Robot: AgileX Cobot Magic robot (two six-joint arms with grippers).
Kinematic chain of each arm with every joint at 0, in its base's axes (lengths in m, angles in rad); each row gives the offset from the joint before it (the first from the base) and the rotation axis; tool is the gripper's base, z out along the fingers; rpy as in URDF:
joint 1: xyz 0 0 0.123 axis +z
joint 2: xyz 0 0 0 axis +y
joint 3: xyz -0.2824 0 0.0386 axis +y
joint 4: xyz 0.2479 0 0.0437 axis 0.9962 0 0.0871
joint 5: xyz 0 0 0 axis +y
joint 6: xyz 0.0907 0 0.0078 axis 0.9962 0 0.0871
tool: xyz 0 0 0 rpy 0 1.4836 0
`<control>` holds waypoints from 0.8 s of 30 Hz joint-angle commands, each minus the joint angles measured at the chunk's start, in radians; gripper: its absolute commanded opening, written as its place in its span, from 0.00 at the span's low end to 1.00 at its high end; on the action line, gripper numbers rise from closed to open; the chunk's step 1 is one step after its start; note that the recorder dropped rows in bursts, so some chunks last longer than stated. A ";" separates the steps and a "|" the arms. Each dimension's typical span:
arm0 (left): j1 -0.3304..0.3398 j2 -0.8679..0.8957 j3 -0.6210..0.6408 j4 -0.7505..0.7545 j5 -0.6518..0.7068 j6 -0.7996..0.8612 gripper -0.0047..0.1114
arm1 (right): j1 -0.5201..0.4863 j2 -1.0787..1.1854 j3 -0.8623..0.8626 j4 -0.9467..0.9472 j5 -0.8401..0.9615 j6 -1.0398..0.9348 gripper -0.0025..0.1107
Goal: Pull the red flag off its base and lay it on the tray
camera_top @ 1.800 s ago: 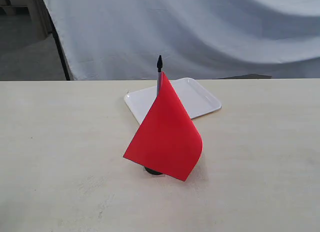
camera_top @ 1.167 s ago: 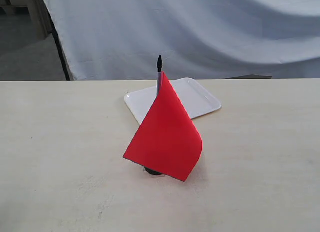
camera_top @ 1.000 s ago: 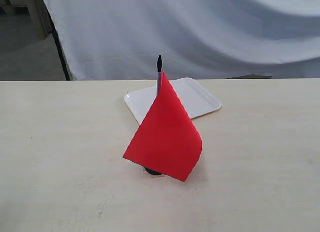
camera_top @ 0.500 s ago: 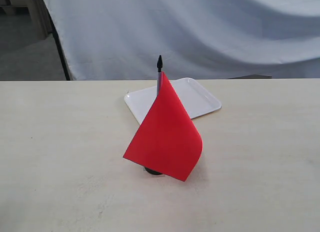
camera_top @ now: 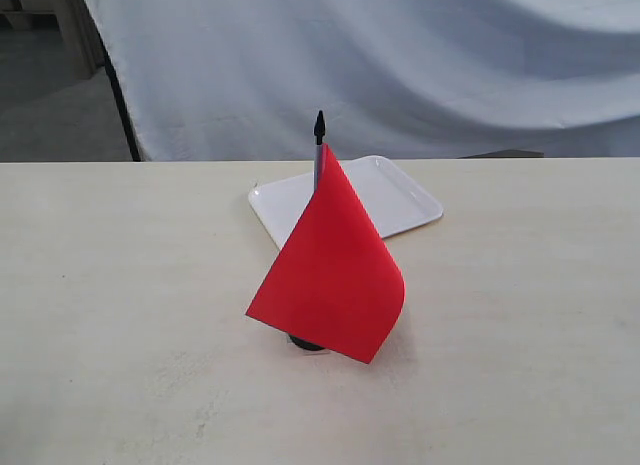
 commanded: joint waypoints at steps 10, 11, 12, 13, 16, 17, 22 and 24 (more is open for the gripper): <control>0.002 -0.003 0.002 0.003 -0.005 -0.006 0.04 | -0.005 0.571 -0.160 0.000 0.002 -0.025 0.02; 0.002 -0.003 0.002 0.003 -0.005 -0.006 0.04 | -0.005 0.617 -0.160 0.000 0.002 -0.013 0.02; 0.002 -0.003 0.002 0.003 -0.005 -0.006 0.04 | -0.005 0.660 -0.160 0.000 -0.001 -0.007 0.02; 0.002 -0.003 0.002 0.003 -0.005 -0.006 0.04 | -0.005 0.705 -0.160 0.000 -0.009 -0.007 0.02; 0.002 -0.003 0.002 0.003 -0.005 -0.006 0.04 | 0.021 0.821 -0.160 0.000 -0.019 -0.007 0.02; 0.002 -0.003 0.002 0.003 -0.005 -0.006 0.04 | 0.036 0.853 -0.160 0.000 -0.024 -0.007 0.02; 0.002 -0.003 0.002 0.003 -0.005 -0.006 0.04 | 0.192 1.018 -0.154 -0.111 -0.115 -0.001 0.02; 0.002 -0.003 0.002 0.003 -0.005 -0.006 0.04 | 0.275 1.069 -0.154 -0.124 -0.150 0.019 0.02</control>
